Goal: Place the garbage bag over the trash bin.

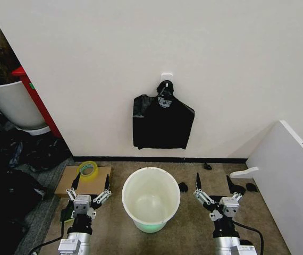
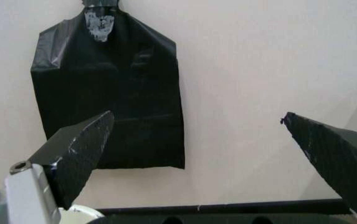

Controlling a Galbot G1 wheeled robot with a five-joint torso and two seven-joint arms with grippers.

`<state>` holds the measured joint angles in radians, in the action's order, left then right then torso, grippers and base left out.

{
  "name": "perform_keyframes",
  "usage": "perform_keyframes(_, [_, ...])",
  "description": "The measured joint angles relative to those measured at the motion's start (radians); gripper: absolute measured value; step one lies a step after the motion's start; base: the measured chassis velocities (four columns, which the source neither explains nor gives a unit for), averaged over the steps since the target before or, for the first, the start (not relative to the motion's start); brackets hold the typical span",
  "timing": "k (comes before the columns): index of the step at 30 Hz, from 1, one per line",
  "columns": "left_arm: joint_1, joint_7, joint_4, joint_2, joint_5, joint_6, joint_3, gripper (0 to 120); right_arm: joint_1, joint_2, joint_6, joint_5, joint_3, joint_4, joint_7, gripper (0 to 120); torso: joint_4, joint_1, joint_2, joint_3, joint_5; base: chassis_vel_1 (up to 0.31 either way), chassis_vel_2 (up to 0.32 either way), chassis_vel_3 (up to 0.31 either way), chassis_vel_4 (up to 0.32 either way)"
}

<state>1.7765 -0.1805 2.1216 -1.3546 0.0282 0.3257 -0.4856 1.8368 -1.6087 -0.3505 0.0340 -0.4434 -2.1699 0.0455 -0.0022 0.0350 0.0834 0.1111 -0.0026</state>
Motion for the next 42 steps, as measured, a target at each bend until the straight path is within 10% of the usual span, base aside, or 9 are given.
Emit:
perform_keyframes(24, [0.005,-0.008,0.004,0.003,-0.013,-0.003,-0.004,100,-0.005,0.0,0.0,-0.001,0.003,0.015,-0.001,100,-0.0001,0.0,0.0,0.0,0.0,0.0,0.0,0.0,0.0])
perform_keyframes(42, [0.019,0.01,-0.018,0.023,-0.061,0.003,-0.015,100,-0.374,0.158,0.178,-0.459,0.024,0.18,-0.279,100,0.0002,0.0,0.0,0.0,0.0001,0.0,0.0,0.0,0.0])
